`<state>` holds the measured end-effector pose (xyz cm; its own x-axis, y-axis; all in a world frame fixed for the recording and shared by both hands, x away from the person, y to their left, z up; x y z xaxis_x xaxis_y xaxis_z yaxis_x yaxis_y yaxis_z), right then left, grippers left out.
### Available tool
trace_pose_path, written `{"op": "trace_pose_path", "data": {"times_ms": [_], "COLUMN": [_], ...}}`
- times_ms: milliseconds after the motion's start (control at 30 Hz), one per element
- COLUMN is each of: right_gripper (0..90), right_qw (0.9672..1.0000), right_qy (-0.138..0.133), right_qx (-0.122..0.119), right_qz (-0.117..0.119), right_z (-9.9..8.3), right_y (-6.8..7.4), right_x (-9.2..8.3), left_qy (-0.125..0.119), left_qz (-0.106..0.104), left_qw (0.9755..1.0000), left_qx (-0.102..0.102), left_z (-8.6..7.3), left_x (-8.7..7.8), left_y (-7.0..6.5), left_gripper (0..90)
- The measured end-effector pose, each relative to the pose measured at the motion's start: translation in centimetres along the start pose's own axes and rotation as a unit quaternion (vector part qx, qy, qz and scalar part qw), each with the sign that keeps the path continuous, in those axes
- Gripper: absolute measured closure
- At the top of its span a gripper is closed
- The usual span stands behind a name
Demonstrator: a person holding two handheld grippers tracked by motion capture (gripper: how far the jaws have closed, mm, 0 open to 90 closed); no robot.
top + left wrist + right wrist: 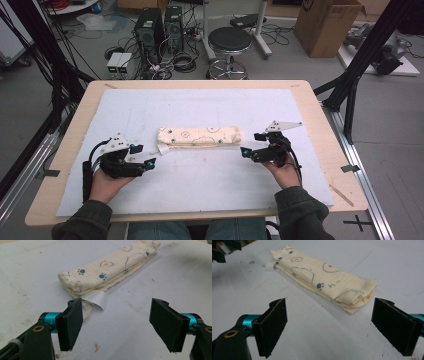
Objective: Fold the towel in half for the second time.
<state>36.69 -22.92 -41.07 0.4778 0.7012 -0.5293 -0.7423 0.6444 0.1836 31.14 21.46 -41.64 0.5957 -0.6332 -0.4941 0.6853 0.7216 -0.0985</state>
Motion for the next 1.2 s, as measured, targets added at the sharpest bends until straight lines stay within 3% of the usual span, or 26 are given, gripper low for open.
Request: {"op": "trace_pose_path", "data": {"times_ms": [667,1200], "right_gripper": [12.3,12.3], "right_qw": [0.9999,0.9995], "right_qy": [-0.001,-0.006], "right_qx": [-0.009,-0.005], "right_qz": [-0.012,-0.03], "right_z": [-2.0,-3.9], "right_y": [0.9,0.6], "right_x": [-1.7,-3.9], "left_qy": [0.001,0.011], "left_qz": [0.01,0.023], "left_qw": [0.9999,0.9995], "left_qx": [0.009,0.017], "left_z": [-1.3,-2.2], "left_x": [-1.7,-2.5], "left_y": [-0.9,-1.8], "left_gripper": [26.6,26.2]}}
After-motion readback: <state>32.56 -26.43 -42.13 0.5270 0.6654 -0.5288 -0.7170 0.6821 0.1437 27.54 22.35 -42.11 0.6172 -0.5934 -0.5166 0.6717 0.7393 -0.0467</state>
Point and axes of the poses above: each handheld gripper's, and its own axes: x roughly forward along the jaws, z roughly out of its top, y roughly to its left, the point moved 2 cm from there along x, roughly forward along the jaws
